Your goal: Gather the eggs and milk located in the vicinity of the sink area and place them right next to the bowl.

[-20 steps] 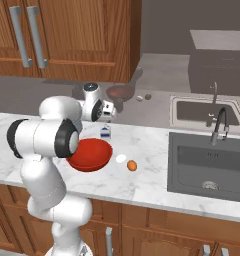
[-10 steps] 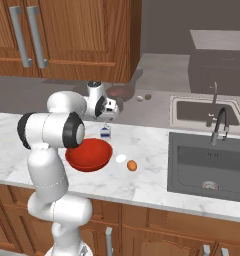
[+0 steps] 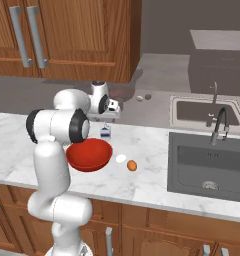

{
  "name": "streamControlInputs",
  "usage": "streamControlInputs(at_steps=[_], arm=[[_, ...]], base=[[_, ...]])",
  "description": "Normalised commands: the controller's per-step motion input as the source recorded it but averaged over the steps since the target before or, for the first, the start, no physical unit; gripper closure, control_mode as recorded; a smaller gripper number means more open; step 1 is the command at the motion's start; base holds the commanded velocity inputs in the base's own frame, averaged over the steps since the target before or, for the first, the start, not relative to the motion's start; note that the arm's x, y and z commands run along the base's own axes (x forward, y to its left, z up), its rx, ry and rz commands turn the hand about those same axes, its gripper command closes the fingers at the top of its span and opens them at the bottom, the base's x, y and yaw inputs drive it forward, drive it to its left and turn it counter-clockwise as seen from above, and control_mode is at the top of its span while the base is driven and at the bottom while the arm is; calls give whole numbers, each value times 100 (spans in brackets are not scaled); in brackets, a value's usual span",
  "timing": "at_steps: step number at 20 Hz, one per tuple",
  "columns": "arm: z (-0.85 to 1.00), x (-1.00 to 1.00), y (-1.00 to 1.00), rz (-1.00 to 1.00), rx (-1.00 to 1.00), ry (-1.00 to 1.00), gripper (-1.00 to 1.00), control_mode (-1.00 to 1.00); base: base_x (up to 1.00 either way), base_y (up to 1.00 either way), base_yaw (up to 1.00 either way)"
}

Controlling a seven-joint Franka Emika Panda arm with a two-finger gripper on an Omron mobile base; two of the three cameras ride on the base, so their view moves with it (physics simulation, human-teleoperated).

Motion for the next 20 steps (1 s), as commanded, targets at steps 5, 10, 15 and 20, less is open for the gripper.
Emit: streamControlInputs(at_steps=[5,10,15,20], arm=[[-34,0,0,0,-2,15,-100,-100],[-4,0,0,0,0,1,-100,-100],[-2,0,0,0,0,1,-100,-100],[-24,0,0,0,0,8,-100,-100]], base=[[0,0,0],[0,0,0],[0,0,0],[0,0,0]])
